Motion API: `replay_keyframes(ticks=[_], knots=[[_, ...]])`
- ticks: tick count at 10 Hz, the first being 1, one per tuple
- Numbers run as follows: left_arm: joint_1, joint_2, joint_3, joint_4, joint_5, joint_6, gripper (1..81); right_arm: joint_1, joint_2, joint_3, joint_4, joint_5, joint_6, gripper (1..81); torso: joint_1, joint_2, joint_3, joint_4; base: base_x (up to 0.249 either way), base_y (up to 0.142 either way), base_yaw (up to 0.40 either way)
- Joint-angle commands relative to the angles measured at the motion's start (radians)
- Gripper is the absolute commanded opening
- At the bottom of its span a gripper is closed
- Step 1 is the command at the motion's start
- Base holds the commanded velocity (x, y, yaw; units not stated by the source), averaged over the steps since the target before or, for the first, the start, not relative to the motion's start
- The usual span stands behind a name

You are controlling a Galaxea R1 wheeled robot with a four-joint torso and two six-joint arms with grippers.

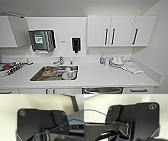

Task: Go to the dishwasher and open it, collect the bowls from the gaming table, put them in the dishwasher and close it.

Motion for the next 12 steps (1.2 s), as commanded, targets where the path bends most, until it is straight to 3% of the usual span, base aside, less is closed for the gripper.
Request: replay_keyframes(ticks=[1,2,4,7,8,9,12], knots=[[-0.053,-0.022,0.020,0.008,0.048,0.004,81.1,0.052,-0.030,0.024,0.012,-0.052,0.004,81.1,0.000,0.000,0.000,0.000,0.000,0.000,0.000],[-0.045,-0.045,0.053,0.009,0.045,0.004,81.1,0.050,-0.047,0.052,0.013,-0.054,0.004,81.1,0.000,0.000,0.000,0.000,0.000,0.000,0.000],[-0.045,-0.175,0.215,0.005,0.040,0.003,81.1,0.049,-0.118,0.156,0.015,-0.052,0.005,81.1,0.000,0.000,0.000,0.000,0.000,0.000,0.000],[-0.045,-0.328,0.355,0.000,-0.011,-0.007,81.1,0.067,-0.282,0.398,0.067,-0.063,0.008,81.1,0.000,0.000,0.000,0.000,0.000,0.000,0.000],[-0.045,-0.384,0.421,0.002,-0.020,-0.007,81.1,0.072,-0.356,0.493,0.091,-0.064,0.008,81.1,0.063,-0.100,-0.037,0.000,0.000,0.000,0.000],[-0.045,-0.438,0.485,0.002,-0.030,-0.007,81.1,0.078,-0.420,0.568,0.096,-0.055,0.011,81.1,0.065,-0.104,-0.094,0.000,0.000,0.000,0.000],[-0.045,-0.552,0.612,0.003,-0.061,-0.007,81.1,0.119,-0.576,0.720,0.107,-0.049,0.027,81.1,0.108,-0.173,-0.149,0.000,0.000,0.000,0.000]])
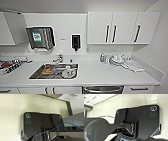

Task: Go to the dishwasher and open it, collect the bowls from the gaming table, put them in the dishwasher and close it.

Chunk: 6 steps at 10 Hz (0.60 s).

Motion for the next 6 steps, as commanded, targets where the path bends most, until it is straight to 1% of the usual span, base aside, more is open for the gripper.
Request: replay_keyframes(ticks=[1,2,3,4,5,6], knots=[[-0.043,-0.154,0.137,0.007,0.005,-0.003,81.1,0.089,-0.214,0.212,0.052,-0.042,0.021,81.1,0.061,-0.095,-0.089,0.000,0.000,0.000,0.000],[-0.043,-0.187,0.175,0.008,0.004,-0.003,81.1,0.101,-0.261,0.261,0.061,-0.030,0.021,81.1,0.085,-0.131,-0.123,0.000,0.000,0.000,0.000],[-0.043,-0.218,0.209,0.007,-0.025,-0.004,81.1,0.117,-0.289,0.289,0.062,-0.025,0.021,81.1,0.107,-0.166,-0.062,0.000,0.000,0.000,0.000],[-0.043,-0.251,0.237,0.007,-0.039,-0.004,81.1,0.127,-0.315,0.310,0.072,-0.023,0.021,81.1,0.125,-0.195,-0.086,0.000,0.000,0.000,0.000],[-0.043,-0.293,0.280,0.007,-0.063,-0.006,81.1,0.140,-0.327,0.321,0.076,-0.022,0.021,81.1,0.142,-0.221,-0.093,0.000,0.000,0.000,0.000],[-0.043,-0.344,0.335,0.004,-0.119,-0.009,81.1,0.147,-0.334,0.329,0.084,-0.013,0.021,81.1,0.160,-0.250,-0.102,0.000,0.000,0.000,0.000]])
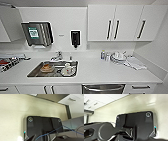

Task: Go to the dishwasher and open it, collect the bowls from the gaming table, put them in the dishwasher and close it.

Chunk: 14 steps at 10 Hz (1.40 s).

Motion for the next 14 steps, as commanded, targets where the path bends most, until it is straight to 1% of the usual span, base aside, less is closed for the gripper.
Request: replay_keyframes(ticks=[1,2,3,4,5,6,7,8,10,11,12,13,14], knots=[[-0.050,-0.156,0.143,0.004,-0.068,-0.024,81.1,0.085,-0.062,0.047,0.034,-0.020,0.005,81.1,0.061,-0.095,0.000,0.000,0.000,0.000,0.000],[-0.069,-0.193,0.193,0.008,-0.068,-0.049,81.1,0.097,-0.060,0.050,0.037,-0.020,0.014,81.1,0.084,-0.132,0.000,0.000,0.000,0.000,0.000],[-0.075,-0.225,0.245,0.013,-0.068,-0.052,81.1,0.108,-0.066,0.054,0.037,-0.020,0.023,81.1,0.106,-0.167,0.000,0.000,0.000,0.000,0.000],[-0.076,-0.255,0.293,0.033,-0.068,-0.052,81.1,0.117,-0.077,0.065,0.037,-0.020,0.025,81.1,0.129,-0.202,-0.001,0.000,0.000,0.000,0.000],[-0.078,-0.297,0.340,0.070,-0.071,-0.054,81.1,0.128,-0.085,0.071,0.037,-0.020,0.025,81.1,0.150,-0.237,-0.001,0.000,0.000,0.000,0.000],[-0.081,-0.360,0.411,0.082,-0.077,-0.054,81.1,0.135,-0.094,0.079,0.037,-0.020,0.028,81.1,0.173,-0.273,-0.001,0.000,0.000,0.000,0.000],[-0.081,-0.394,0.449,0.105,-0.093,-0.054,81.1,0.140,-0.099,0.080,0.037,-0.020,0.035,81.1,0.195,-0.309,-0.001,0.000,0.000,0.000,0.000],[-0.079,-0.428,0.486,0.113,-0.094,-0.054,81.1,0.148,-0.105,0.082,0.037,-0.020,0.039,81.1,0.219,-0.347,-0.001,0.000,0.000,0.000,0.000],[-0.079,-0.501,0.564,0.139,-0.097,-0.052,81.1,0.159,-0.123,0.097,0.037,-0.020,0.039,81.1,0.262,-0.416,-0.095,0.000,0.000,0.000,0.000],[-0.079,-0.514,0.576,0.140,-0.102,-0.052,81.1,0.168,-0.129,0.106,0.037,-0.021,0.039,81.1,0.278,-0.441,-0.101,0.000,0.000,0.000,0.000],[-0.080,-0.526,0.584,0.148,-0.120,-0.054,81.1,0.180,-0.134,0.114,0.039,-0.024,0.048,81.1,0.295,-0.469,-0.119,0.000,0.000,0.000,0.000],[-0.087,-0.531,0.581,0.149,-0.142,-0.054,81.1,0.194,-0.134,0.114,0.037,-0.029,0.055,81.1,0.311,-0.495,-0.144,0.000,0.000,0.000,0.000],[-0.108,-0.546,0.586,0.149,-0.148,-0.054,81.1,0.209,-0.137,0.122,0.039,-0.032,0.060,81.1,0.333,-0.529,-0.176,0.000,0.000,0.000,0.000]])
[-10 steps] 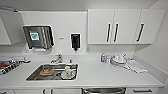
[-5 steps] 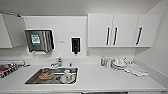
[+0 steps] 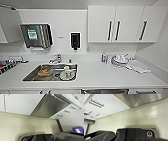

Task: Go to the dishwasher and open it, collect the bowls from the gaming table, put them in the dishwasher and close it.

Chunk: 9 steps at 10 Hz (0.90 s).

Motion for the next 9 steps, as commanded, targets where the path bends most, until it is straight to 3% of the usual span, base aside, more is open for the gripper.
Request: replay_keyframes(ticks=[1,2,3,6,7,9], knots=[[-0.096,-0.096,0.039,0.030,0.012,-0.001,81.1,0.099,-0.068,0.047,0.013,-0.051,0.009,81.1,0.061,-0.095,-0.045,0.000,0.000,0.000,0.000],[-0.106,-0.119,0.057,0.030,0.012,-0.003,81.1,0.111,-0.072,0.060,0.013,-0.051,0.009,81.1,0.080,-0.125,-0.022,0.000,0.000,0.000,0.000],[-0.119,-0.133,0.063,0.030,0.009,-0.011,81.1,0.121,-0.072,0.064,0.013,-0.052,0.009,81.1,0.100,-0.155,-0.043,0.000,0.000,0.000,0.000],[-0.181,-0.137,0.051,0.035,0.035,-0.108,81.1,0.127,-0.068,0.061,0.013,-0.052,0.009,81.1,0.158,-0.246,-0.055,0.000,0.000,0.000,0.000],[-0.215,-0.145,0.063,0.035,0.042,-0.113,81.1,0.127,-0.066,0.058,0.013,-0.052,0.009,81.1,0.180,-0.281,-0.055,0.000,0.000,0.000,0.000],[-0.283,-0.159,0.059,0.035,0.081,-0.153,81.1,0.127,-0.068,0.057,0.013,-0.052,0.009,81.1,0.225,-0.353,-0.056,0.000,0.000,0.000,0.000]])
